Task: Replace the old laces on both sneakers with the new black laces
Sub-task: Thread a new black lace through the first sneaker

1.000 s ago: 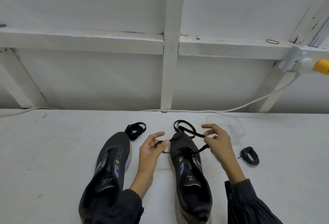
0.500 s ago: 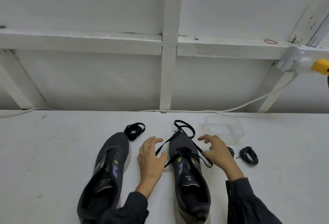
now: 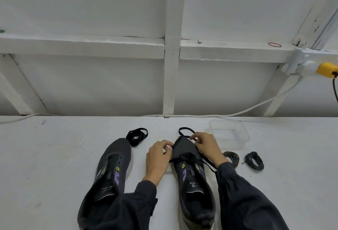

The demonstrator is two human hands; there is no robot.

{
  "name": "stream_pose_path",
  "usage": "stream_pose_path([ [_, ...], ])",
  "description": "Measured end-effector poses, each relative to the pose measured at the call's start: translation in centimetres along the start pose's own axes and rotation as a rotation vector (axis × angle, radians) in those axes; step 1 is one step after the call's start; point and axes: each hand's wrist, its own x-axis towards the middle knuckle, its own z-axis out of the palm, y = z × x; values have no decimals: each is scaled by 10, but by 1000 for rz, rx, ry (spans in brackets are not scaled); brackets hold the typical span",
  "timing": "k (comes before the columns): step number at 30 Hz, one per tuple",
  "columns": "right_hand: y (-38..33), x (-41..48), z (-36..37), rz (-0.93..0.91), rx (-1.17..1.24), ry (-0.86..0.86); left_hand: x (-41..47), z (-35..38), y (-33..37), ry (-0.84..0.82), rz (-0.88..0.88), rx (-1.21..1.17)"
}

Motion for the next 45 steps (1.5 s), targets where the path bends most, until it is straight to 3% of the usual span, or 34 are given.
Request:
stream_pose_path([
  [6,10,-22,-8,-9,-97,-41,-33,-13,-17,-51,-37,109],
  [10,17,-34,-12,16,-88,8,-39,-18,-22,-85,-39,361],
  [15,22,-42,-14,91,-122,-75,-41,-21,-13,-145,-23,559],
  [21,20,-44,-13,144,-108,-64,-20,-12,-14,-136,144,455],
  [26,18,-48,-14,199,-138,-79,-15,1,-27,-86,131,299],
  [28,16,-52,-18,217,-191,-112,-17,2,-30,-24,114,246],
  [32,12,-61,-30,274,-342,-199,-21,-5,-33,83,52,397],
  [39,8,-64,-43,390,-516,-531,-19,-6,-36,152,93,474],
  [42,5,-58,-41,265,-520,-315,-13,1,-34,128,172,398],
  [45,5,-52,-28,55,-362,-63,-3,5,-25,19,300,402],
])
